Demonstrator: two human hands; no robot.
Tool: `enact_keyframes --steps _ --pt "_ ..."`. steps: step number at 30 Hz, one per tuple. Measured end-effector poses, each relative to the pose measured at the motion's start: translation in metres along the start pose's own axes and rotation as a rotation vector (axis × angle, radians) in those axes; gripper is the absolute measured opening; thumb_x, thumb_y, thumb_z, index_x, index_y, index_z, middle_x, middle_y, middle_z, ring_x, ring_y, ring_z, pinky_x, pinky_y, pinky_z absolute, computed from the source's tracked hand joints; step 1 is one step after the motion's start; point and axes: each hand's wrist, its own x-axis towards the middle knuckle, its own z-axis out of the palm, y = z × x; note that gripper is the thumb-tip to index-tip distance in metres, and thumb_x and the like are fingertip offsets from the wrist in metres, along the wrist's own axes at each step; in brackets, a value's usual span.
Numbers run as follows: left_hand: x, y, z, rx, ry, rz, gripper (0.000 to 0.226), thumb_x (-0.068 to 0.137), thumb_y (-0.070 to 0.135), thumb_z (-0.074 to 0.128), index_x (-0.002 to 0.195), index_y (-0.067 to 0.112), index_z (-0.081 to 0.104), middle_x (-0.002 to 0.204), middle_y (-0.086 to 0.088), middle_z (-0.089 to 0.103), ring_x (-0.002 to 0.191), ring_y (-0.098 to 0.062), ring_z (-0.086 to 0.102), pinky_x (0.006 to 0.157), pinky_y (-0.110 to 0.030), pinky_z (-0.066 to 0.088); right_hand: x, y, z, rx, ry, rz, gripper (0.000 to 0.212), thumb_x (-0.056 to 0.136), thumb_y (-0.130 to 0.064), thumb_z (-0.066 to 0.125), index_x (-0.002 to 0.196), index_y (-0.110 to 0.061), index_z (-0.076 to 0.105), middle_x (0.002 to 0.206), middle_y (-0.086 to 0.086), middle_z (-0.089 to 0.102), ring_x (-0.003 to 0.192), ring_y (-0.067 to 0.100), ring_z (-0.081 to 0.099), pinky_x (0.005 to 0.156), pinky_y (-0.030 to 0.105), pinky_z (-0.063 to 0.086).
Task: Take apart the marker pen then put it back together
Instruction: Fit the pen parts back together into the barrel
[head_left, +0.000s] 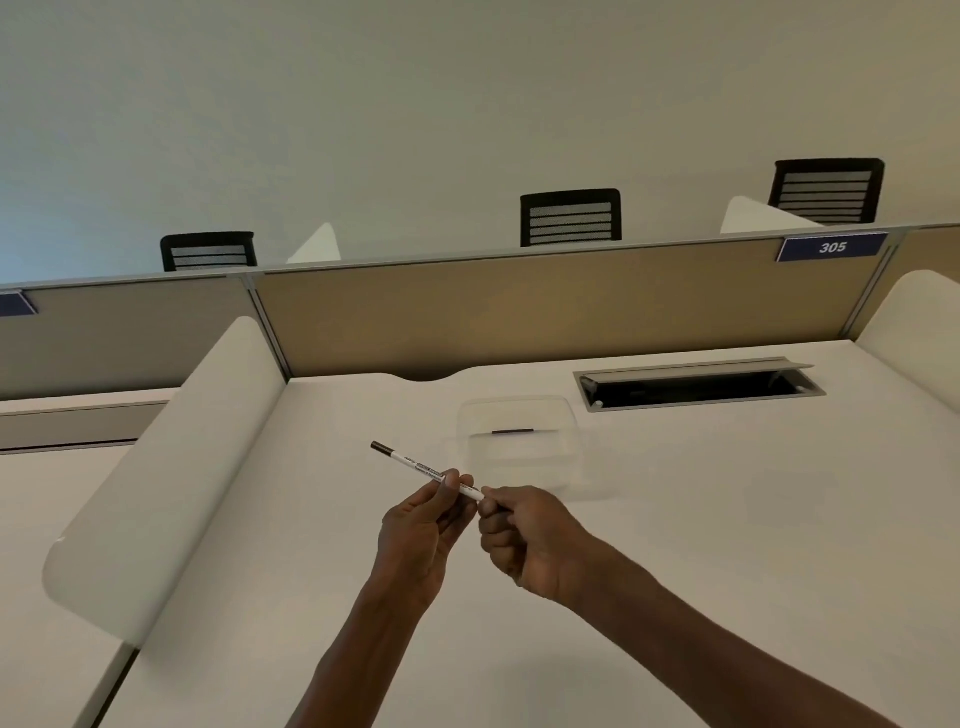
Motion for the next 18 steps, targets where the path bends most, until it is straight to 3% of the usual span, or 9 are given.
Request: enact_keyframes --steps 2,4,7,8,10,12,14,15,18 --pt "0.000 0.001 0.000 -0.002 0.003 0.019 0.014 0.078 0.013 0.071 0.083 0.004 0.081 0.087 -0.013 0.078 0.080 -0.021 0.075 0.069 -0.027 0.061 -0.004 -0.006 0.003 -0.013 -0.020 0.012 0.040 0.098 -0.023 0.043 0.060 -0.015 0.050 0.049 -0.007 0.028 0.038 0.007 0.020 0.033 0.018 0.019" --pt "0.001 0.003 0.001 0.000 0.020 0.033 0.013 0.080 0.012 0.071 0.082 0.003 0.080 0.087 -0.014 0.078 0.081 -0.021 0.075 0.070 -0.027 0.061 -0.004 -0.005 0.002 -0.530 0.095 -0.302 0.039 0.099 -0.028 0.043 0.063 -0.016 0.053 0.049 -0.008 0.035 0.041 0.009 0.028 0.040 0.023 0.025" --pt "-0.001 0.004 0.004 -0.019 0.058 0.040 0.015 0.075 0.015 0.074 0.081 0.003 0.080 0.087 -0.016 0.078 0.081 -0.023 0.076 0.068 -0.027 0.061 0.004 0.003 -0.010 -1.586 0.348 -1.003 0.033 0.101 -0.031 0.040 0.072 -0.018 0.049 0.058 -0.008 0.045 0.047 0.013 0.041 0.048 0.028 0.030" --pt "-0.001 0.004 0.005 -0.028 0.069 0.041 0.017 0.072 0.017 0.075 0.081 0.004 0.081 0.087 -0.016 0.078 0.081 -0.023 0.076 0.068 -0.027 0.061 0.006 0.003 -0.016 -1.764 0.359 -1.158 0.031 0.101 -0.029 0.040 0.073 -0.017 0.047 0.061 -0.004 0.047 0.048 0.015 0.042 0.044 0.029 0.029" --pt "-0.001 0.003 0.005 -0.027 0.086 0.042 0.017 0.070 0.018 0.076 0.079 0.005 0.081 0.086 -0.015 0.078 0.080 -0.023 0.077 0.066 -0.026 0.061 0.008 0.001 -0.023 -1.922 0.332 -1.282 0.028 0.100 -0.026 0.041 0.073 -0.017 0.046 0.063 -0.001 0.049 0.046 0.017 0.043 0.038 0.029 0.028" --pt "-0.001 0.002 0.005 -0.025 0.088 0.027 0.017 0.070 0.018 0.076 0.078 0.004 0.081 0.085 -0.016 0.078 0.078 -0.022 0.076 0.066 -0.026 0.061 0.010 0.001 -0.023 -1.829 0.303 -1.241 0.029 0.100 -0.024 0.043 0.071 -0.016 0.045 0.060 -0.001 0.048 0.046 0.018 0.042 0.040 0.032 0.031" --pt "-0.001 0.001 0.004 -0.028 0.075 0.017 0.018 0.072 0.017 0.075 0.079 0.002 0.080 0.084 -0.016 0.078 0.078 -0.022 0.076 0.068 -0.026 0.061 0.006 0.005 -0.012 -1.513 0.279 -1.075 0.034 0.100 -0.024 0.044 0.067 -0.017 0.043 0.053 -0.007 0.042 0.046 0.015 0.038 0.047 0.033 0.032" --pt "-0.002 0.000 0.003 -0.027 0.063 0.017 0.018 0.073 0.017 0.074 0.080 0.001 0.080 0.084 -0.016 0.077 0.079 -0.022 0.076 0.069 -0.026 0.061 0.005 0.006 -0.006 -1.233 0.243 -0.893 0.037 0.100 -0.024 0.045 0.064 -0.017 0.043 0.049 -0.009 0.038 0.044 0.012 0.035 0.047 0.031 0.031" --pt "-0.002 0.001 0.001 0.007 0.029 0.038 0.018 0.073 0.018 0.074 0.081 0.003 0.080 0.084 -0.014 0.077 0.081 -0.020 0.075 0.071 -0.026 0.061 0.004 -0.001 0.007 -0.139 0.079 -0.098 0.038 0.096 -0.021 0.043 0.059 -0.016 0.046 0.046 -0.008 0.029 0.037 0.007 0.021 0.033 0.020 0.021"
